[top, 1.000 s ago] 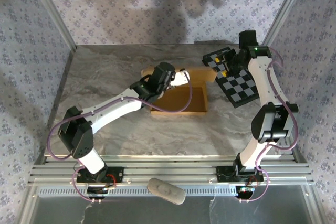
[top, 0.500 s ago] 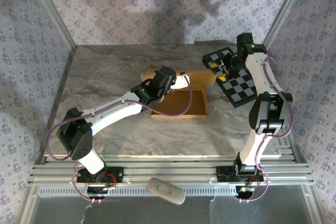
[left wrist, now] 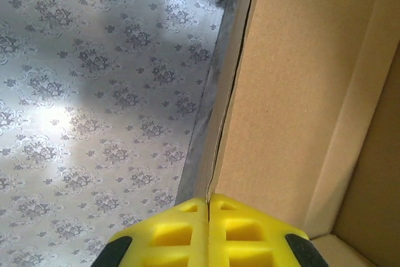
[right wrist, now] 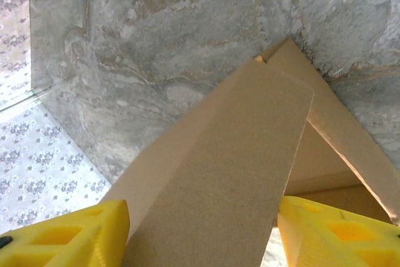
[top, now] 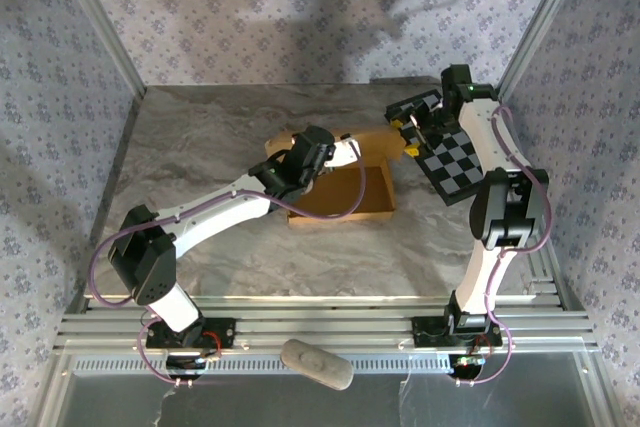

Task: Fold the paper box

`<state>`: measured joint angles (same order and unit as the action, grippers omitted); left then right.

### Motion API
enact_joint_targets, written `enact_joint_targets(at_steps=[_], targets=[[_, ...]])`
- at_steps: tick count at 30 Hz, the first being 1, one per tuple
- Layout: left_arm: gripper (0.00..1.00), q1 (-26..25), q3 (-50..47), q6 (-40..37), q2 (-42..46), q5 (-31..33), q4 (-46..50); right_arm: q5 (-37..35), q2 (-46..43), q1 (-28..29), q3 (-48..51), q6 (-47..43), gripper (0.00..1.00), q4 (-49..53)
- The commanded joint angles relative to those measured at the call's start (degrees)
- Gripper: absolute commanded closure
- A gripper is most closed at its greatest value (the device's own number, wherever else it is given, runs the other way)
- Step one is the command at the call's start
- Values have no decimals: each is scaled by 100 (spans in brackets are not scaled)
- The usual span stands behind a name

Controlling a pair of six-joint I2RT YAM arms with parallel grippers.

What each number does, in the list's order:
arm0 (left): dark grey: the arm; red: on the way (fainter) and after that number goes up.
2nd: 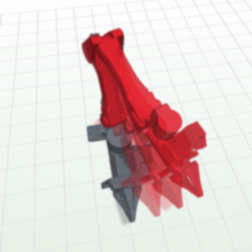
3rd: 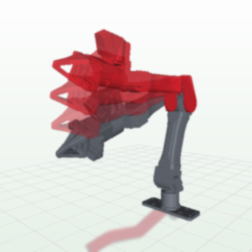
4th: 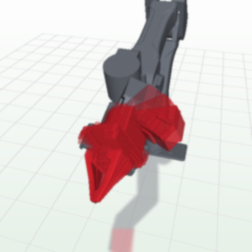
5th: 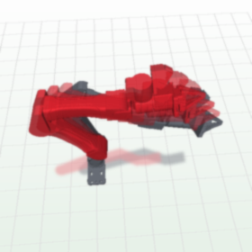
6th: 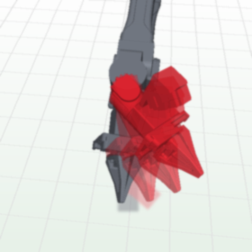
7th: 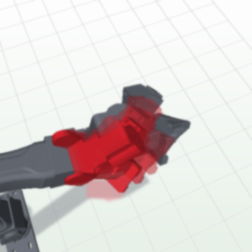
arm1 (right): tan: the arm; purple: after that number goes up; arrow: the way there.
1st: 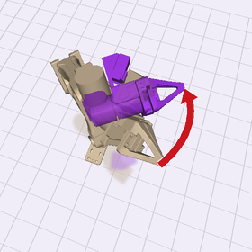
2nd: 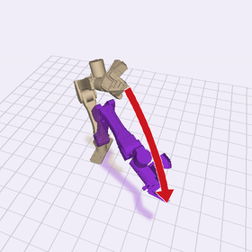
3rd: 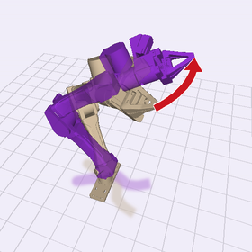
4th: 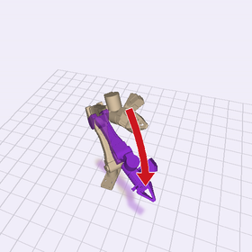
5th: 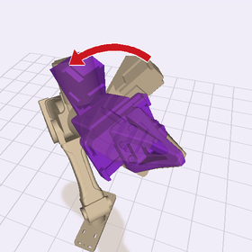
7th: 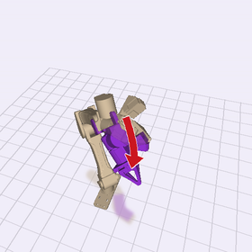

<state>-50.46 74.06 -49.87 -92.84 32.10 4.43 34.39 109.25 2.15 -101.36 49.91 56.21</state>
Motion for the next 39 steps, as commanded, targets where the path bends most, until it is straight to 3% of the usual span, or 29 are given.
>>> enact_joint_targets(at_steps=[1, 4, 11, 18, 24, 29, 39], targets=[[100, 57, 271, 176, 0, 7, -251, 103, -169, 33, -52, -123, 35, 236], [100, 110, 275, 141, 23, -44, -231, -342, -454, -202, 10, -342, 32, 208], [100, 150, 235, 62, 73, -160, -183, -291, -129, -640, -417, -491, 32, -227], [100, 200, 431, 136, 2, -187, -76, 72, 872, -171, -1579, -704, 32, 447], [100, 217, 635, 305, -150, -105, 55, 307, 435, 237, -678, -196, 32, 112], [100, 212, 739, 440, -234, -81, 155, 340, 76, 258, -150, 248, 31, -139], [100, 163, 827, 525, -322, -86, 147, 911, 124, 347, 3, 1101, 34, -529]])
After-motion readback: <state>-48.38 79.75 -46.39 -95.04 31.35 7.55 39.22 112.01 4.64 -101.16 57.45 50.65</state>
